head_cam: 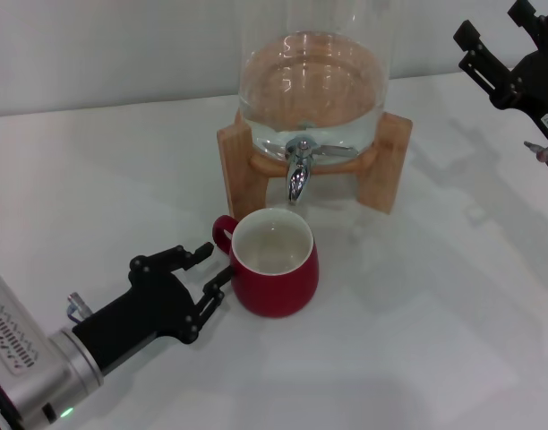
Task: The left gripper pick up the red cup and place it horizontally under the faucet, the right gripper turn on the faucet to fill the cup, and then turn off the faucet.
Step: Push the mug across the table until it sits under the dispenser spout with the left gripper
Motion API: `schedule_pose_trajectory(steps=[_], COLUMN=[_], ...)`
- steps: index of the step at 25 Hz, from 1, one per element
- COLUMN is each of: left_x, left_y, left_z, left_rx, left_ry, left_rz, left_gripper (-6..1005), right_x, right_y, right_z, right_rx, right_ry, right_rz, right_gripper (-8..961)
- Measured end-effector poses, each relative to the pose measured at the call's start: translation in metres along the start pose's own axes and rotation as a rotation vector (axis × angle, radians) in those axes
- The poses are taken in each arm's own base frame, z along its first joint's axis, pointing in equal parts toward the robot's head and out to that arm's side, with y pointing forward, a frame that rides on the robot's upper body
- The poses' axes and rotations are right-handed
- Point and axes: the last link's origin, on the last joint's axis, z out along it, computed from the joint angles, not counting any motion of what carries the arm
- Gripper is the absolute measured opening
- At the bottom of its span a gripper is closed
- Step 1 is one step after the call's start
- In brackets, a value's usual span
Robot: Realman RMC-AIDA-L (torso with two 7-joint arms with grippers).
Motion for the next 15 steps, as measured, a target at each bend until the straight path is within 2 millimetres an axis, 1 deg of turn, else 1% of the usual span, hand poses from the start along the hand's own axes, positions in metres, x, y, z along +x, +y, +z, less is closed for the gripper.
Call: schedule_pose_trajectory(steps=[7, 15], left_x=[0.0003, 0.0008], left_y=[0.0087, 0.008], left_z=[0.0048, 0.0056], left_rx=[-0.013, -0.016], left_ry=[-0.027, -0.03], left_rz=[0.024, 0.031], left_gripper=[352, 352], right_x=[-0.0003, -0.0006], right_y=[-0.0001, -0.0001], right_z=[-0.0017, -0.0026], right_rx=[0.001, 0.001], right_ry=[-0.002, -0.004], right_rz=[0.001, 0.001], right_gripper=[854, 854])
